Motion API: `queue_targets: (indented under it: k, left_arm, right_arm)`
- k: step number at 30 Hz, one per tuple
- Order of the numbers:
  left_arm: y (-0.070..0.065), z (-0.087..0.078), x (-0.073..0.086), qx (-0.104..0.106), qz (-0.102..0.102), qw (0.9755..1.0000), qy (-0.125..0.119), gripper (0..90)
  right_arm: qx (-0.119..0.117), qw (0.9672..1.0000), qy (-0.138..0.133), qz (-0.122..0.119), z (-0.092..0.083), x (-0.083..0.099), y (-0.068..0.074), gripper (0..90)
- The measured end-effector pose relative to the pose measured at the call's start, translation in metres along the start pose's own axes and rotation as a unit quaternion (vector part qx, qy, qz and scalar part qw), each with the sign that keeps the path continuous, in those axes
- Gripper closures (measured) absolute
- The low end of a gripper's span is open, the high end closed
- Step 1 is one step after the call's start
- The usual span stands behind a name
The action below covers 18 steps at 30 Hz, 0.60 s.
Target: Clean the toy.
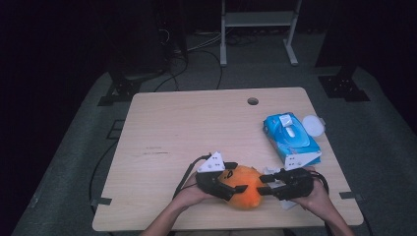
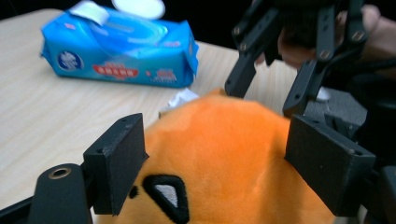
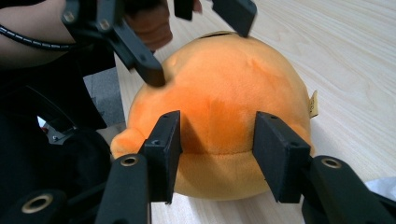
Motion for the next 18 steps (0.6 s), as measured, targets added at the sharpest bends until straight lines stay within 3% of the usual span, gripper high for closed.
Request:
queue_targets:
  k: [4,9,13,18]
  left_arm:
    - [0.0,0.006,0.006,-0.009,-0.014,0.9999,0.001,19.1]
    - [-0.002,0.01,0.011,-0.007,-0.013,0.9998,0.011,21.2]
    - [-0.007,0.01,0.012,-0.015,0.011,0.9998,0.01,33.1]
    - [-0.009,0.008,0.011,-0.014,0.015,0.9998,0.009,47.5]
  right_arm:
    - [0.009,0.9999,0.004,0.002,-0.001,0.002,-0.002,50.5]
    - [0.011,0.9999,-0.001,0.01,-0.005,0.002,-0.004,49.9]
    - [0.019,0.9993,-0.023,0.023,-0.01,0.001,-0.008,49.5]
    - [0.051,0.9967,-0.049,0.04,-0.017,0.002,-0.016,49.1]
Point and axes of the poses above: each handheld gripper's, and its own axes: z roughly forward along the jaws, x roughly out of its underside, y roughly to its left, the point moved 4 cm from there along z, roughly forward along the jaws, and after that the axes turned 6 degrees about -z, right-handed, at the moved point
